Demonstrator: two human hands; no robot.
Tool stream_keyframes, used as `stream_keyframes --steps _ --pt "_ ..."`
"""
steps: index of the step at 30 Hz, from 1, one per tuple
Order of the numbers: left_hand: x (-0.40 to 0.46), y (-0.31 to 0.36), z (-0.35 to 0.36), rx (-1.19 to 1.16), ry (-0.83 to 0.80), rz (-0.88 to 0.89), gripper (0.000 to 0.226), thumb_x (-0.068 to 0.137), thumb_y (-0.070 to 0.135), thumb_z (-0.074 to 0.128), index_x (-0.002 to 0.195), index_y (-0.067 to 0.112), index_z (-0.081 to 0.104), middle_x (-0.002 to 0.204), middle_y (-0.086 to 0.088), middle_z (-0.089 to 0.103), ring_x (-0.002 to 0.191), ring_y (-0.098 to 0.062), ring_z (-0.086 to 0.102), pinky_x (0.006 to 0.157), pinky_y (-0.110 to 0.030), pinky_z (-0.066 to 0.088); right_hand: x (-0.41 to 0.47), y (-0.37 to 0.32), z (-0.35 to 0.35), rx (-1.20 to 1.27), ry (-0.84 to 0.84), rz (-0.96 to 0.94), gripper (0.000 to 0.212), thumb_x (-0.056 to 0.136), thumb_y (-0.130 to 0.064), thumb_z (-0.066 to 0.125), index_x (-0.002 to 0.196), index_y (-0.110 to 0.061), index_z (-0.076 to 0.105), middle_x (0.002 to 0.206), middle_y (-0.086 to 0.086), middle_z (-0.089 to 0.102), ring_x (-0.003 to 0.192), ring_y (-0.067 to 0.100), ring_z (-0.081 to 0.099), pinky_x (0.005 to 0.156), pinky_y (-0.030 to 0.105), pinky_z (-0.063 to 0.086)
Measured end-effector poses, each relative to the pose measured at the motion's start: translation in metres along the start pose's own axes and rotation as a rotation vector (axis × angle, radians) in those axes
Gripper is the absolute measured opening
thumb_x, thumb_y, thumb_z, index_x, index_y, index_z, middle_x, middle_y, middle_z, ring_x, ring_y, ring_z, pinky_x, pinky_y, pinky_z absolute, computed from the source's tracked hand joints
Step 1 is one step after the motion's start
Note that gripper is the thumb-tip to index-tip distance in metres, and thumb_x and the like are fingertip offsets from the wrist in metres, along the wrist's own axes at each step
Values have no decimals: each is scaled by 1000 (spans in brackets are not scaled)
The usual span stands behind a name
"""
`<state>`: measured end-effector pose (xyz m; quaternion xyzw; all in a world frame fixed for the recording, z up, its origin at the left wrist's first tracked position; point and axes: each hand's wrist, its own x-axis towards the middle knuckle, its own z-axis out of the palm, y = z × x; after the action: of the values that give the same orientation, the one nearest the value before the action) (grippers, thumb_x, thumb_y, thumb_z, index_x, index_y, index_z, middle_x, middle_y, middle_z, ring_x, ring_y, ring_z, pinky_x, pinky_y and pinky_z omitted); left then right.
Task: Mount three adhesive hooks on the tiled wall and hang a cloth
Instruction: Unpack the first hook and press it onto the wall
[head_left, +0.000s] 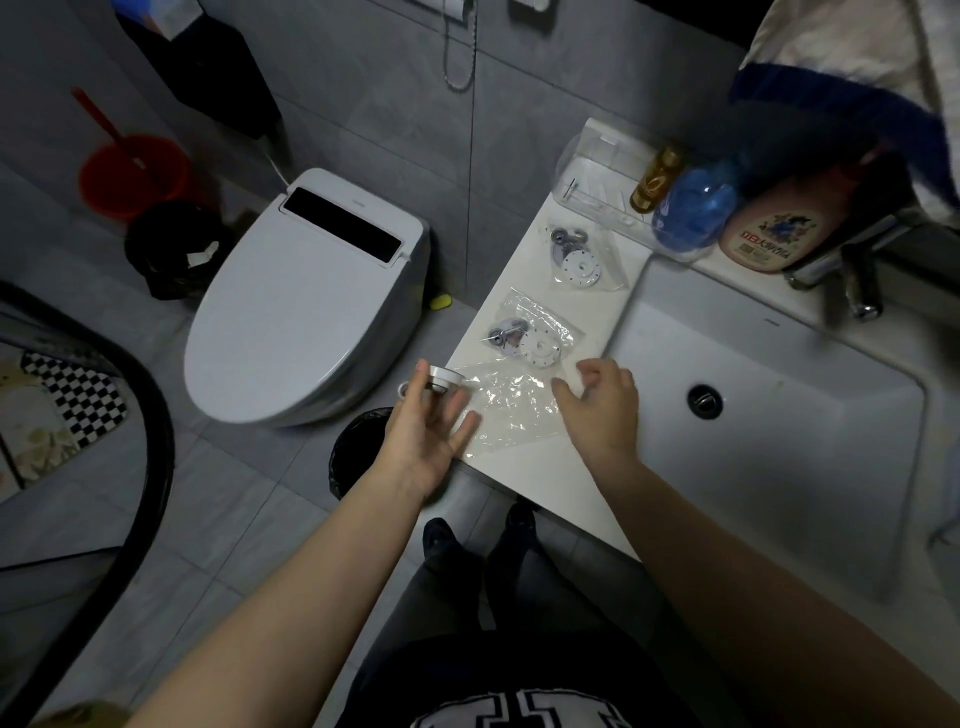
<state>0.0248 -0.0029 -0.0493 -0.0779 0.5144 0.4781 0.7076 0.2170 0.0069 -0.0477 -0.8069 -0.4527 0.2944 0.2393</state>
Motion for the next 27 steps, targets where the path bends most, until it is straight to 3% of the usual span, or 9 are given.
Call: stream_keyframes --steps 4,7,10,16,19,23,27 --pt "1 8 18 1 -37 19 32 88 44 68 110 24 57 114 -2 70 107 -19 69 97 -46 53 -7 18 -9 -13 -93 283 73 58 -66 76 116 -26 56 113 1 57 105 22 60 97 42 49" --pt "3 12 34 14 -68 -1 27 90 45 65 103 22 60 114 -2 70 109 -19 67 103 -46 50 -12 24 -9 19 -159 336 77 55 -68 79 114 -26 54 108 1 62 100 19 63 94 39 51" --pt "5 10 48 3 -92 -4 25 92 45 63 96 21 61 111 -2 68 109 -19 66 103 -48 49 -14 24 -3 38 -137 325 70 55 -64 83 108 -26 54 99 -2 66 95 19 65 91 39 52" --pt "17 6 58 4 -100 -7 38 90 53 61 107 20 62 111 4 67 104 -11 68 106 -53 44 -16 22 9 68 -143 260 49 65 -45 86 101 -23 60 78 -14 64 82 11 66 88 39 54" --pt "18 7 56 26 -93 -16 43 90 56 59 115 21 60 123 3 64 117 -13 63 109 -55 39 -15 20 12 119 -138 229 41 70 -31 85 102 -21 62 79 -8 67 73 8 62 79 29 53" --pt "20 6 45 10 -79 -14 35 89 56 60 104 25 62 125 5 66 118 -14 64 109 -59 37 -15 19 15 209 -138 200 29 76 -11 80 102 -15 67 75 -3 64 63 0 57 53 5 40" --pt "23 5 35 -23 -88 -11 38 88 55 63 106 22 63 128 2 66 119 -17 64 107 -60 40 -16 18 18 169 -72 -8 26 79 2 70 98 -15 73 69 -4 55 60 -1 53 63 4 40"
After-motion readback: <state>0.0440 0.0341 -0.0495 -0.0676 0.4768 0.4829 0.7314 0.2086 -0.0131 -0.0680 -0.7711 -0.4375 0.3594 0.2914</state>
